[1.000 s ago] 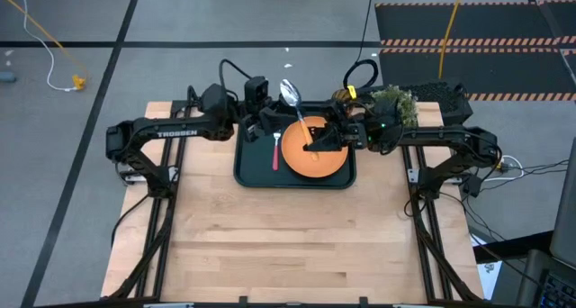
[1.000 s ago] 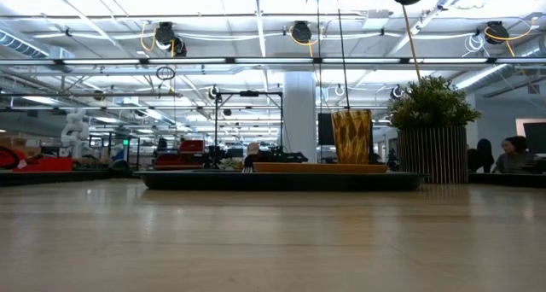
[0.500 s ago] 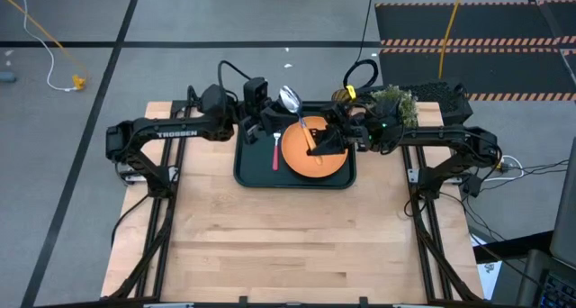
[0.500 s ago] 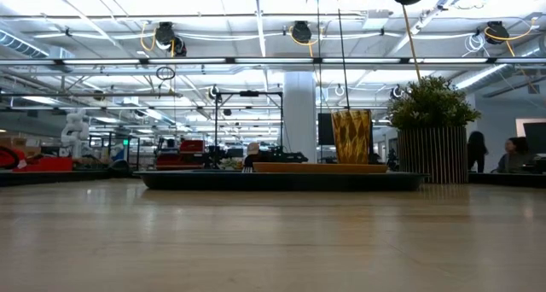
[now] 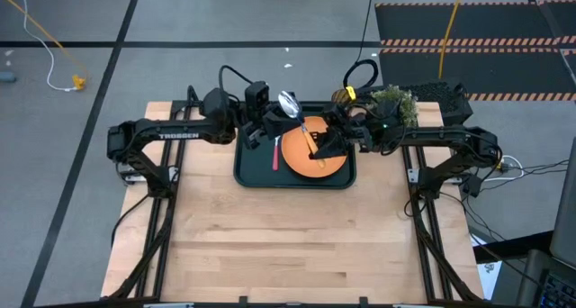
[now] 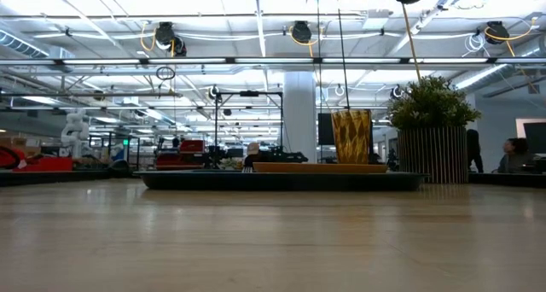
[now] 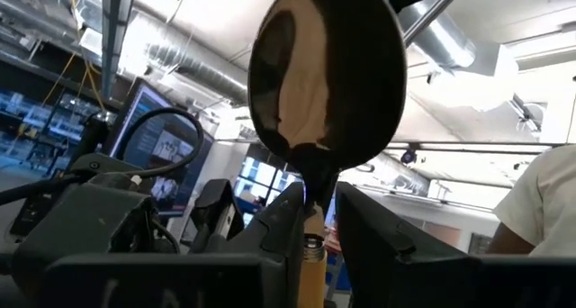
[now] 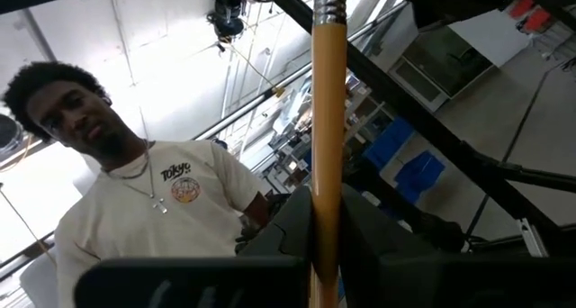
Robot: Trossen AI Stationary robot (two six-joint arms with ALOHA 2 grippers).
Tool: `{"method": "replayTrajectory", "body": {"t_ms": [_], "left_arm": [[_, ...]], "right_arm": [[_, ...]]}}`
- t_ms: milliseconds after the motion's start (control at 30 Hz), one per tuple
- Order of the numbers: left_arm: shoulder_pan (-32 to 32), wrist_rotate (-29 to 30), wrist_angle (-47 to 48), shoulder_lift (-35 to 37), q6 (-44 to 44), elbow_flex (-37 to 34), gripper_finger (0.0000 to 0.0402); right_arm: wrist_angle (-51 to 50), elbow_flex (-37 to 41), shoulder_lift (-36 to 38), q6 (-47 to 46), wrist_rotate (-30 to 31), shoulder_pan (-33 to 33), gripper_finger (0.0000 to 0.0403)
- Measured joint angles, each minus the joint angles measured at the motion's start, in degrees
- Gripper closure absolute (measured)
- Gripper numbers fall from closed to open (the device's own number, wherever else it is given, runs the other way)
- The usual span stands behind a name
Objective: Pick and place plate/cup/fork/spoon on tray
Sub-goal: Put the orange spoon to the left of the pink fork on the black tray
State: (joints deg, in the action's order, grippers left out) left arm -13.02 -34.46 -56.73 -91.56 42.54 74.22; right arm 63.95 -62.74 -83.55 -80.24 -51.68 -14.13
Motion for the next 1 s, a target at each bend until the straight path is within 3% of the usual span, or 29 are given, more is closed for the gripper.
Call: {"method": "replayTrajectory", "body": {"t_ms": [400, 600, 1000], "left_arm": [[0.3, 0.0, -1.6, -1.2, -1.5, 0.0, 0.0338], [0.3, 0.0, -1.6, -1.2, -1.8, 0.0, 0.0382], [-0.5, -0.5, -1.8, -1.1, 1.9, 0.0, 0.0383]], "right_arm": [[0.2, 0.0, 0.0, -1.2, 0.3, 0.0, 0.039], [0.5, 0.0, 0.0, -1.2, 0.3, 0.0, 0.0388], [-0.1, 0.0, 0.0, -0.1, 2.1, -0.2, 0.0275]]}}
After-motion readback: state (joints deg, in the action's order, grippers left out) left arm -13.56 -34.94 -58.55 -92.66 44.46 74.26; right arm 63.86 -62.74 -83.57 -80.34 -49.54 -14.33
